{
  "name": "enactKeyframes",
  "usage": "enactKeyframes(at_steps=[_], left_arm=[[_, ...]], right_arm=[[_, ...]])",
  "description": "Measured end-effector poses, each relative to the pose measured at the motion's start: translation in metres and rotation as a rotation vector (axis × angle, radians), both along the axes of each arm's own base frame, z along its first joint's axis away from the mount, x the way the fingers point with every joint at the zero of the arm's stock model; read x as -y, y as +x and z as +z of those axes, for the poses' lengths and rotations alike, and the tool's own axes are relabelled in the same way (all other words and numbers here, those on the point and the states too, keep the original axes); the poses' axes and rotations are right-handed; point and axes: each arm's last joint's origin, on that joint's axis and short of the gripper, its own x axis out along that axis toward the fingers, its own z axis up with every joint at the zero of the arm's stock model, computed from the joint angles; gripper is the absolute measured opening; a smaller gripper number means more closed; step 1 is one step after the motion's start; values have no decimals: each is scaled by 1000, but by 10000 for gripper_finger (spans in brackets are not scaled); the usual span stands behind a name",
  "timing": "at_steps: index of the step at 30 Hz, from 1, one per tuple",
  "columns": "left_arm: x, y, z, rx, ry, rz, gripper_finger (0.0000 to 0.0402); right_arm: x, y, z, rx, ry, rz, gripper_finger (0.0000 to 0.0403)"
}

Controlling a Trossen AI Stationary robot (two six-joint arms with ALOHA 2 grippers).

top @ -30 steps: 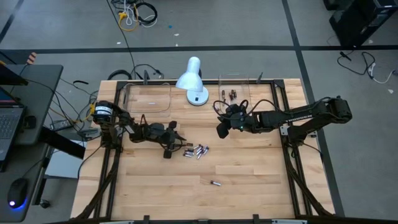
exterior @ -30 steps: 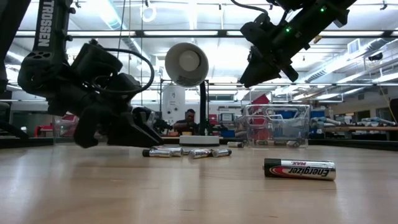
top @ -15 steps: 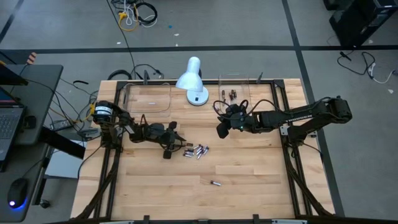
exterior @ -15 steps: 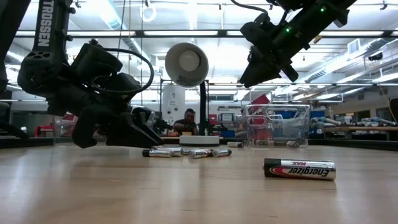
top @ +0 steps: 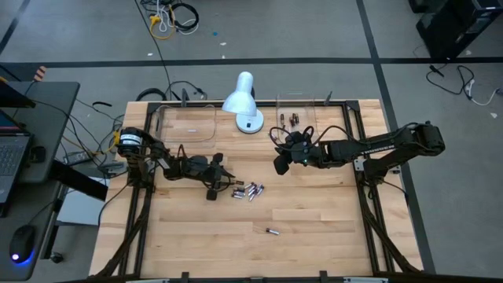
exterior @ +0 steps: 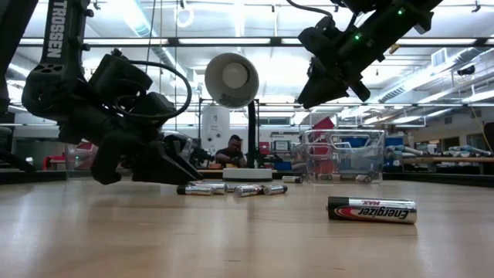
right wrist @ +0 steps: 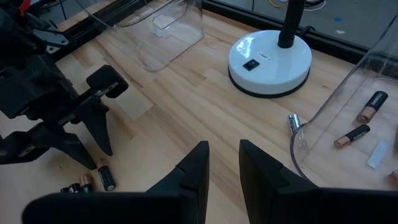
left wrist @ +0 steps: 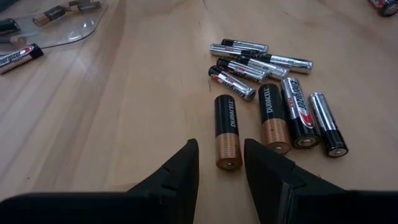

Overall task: Sort batteries
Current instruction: Put the black battery in the transparent bin

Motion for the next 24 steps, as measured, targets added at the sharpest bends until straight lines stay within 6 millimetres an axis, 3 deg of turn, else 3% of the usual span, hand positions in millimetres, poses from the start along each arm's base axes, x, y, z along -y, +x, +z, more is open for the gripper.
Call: enactKeyframes(at_steps=[15, 24], left_arm=[[-1, 14, 5, 12, 25, -10, 126], [-1, 12, 0, -44, 20, -11, 126]], right_arm=[[0, 0, 0, 0, 0, 0, 74], [0, 0, 0, 0, 0, 0, 74]])
